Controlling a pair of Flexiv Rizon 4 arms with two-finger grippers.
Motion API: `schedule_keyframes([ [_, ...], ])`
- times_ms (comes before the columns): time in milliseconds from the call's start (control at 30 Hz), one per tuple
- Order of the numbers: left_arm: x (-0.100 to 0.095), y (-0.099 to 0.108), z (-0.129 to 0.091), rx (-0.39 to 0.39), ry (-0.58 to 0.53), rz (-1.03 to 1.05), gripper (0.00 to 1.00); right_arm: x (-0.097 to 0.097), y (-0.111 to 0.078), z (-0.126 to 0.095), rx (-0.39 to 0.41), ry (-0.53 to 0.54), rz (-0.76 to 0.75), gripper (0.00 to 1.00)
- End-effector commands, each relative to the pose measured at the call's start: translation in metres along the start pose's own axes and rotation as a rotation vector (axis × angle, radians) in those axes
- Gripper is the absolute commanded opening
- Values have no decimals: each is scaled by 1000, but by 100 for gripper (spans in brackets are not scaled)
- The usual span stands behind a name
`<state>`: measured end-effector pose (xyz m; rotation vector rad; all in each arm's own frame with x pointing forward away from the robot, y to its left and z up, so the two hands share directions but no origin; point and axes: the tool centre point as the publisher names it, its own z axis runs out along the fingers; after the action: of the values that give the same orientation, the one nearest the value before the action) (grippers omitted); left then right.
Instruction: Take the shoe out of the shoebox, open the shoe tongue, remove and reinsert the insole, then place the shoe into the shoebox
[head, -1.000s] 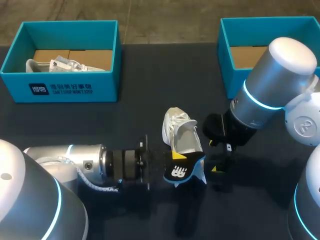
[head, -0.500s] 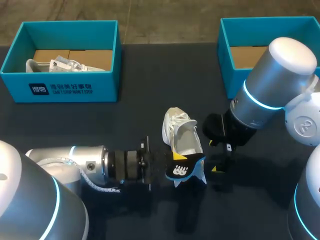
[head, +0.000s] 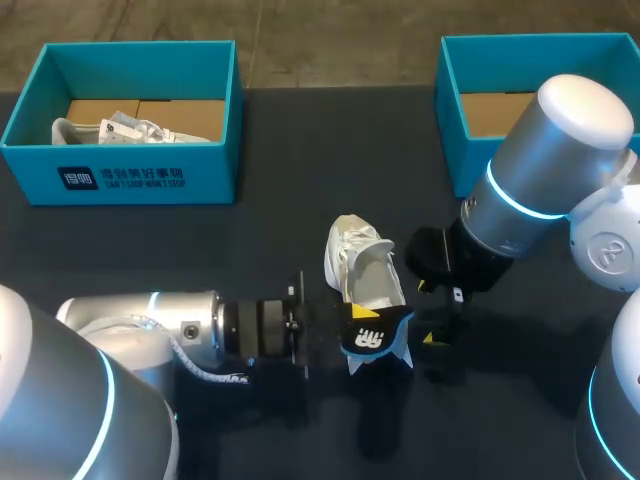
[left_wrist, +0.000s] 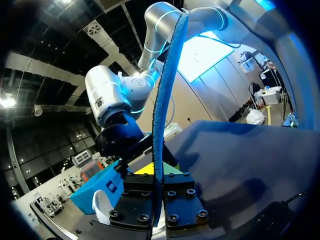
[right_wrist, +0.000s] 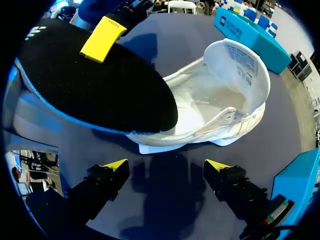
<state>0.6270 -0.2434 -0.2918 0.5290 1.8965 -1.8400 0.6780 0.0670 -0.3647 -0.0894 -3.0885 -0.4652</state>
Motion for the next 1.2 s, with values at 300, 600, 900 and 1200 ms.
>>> schedule_keyframes([
  [300, -3, 11, 4, -23, 0, 1, 0, 1, 0, 1, 2, -2, 1, 100],
  [600, -6, 19, 4, -34, -4, -16, 0, 1, 0, 1, 2, -2, 1, 100],
  [900, -6, 27, 4, -46, 1, -35, 0, 1, 0, 1, 2, -2, 1, 100],
  [1200, -5, 31, 4, -55, 13, -33, 0, 1, 0, 1, 2, -2, 1, 100],
])
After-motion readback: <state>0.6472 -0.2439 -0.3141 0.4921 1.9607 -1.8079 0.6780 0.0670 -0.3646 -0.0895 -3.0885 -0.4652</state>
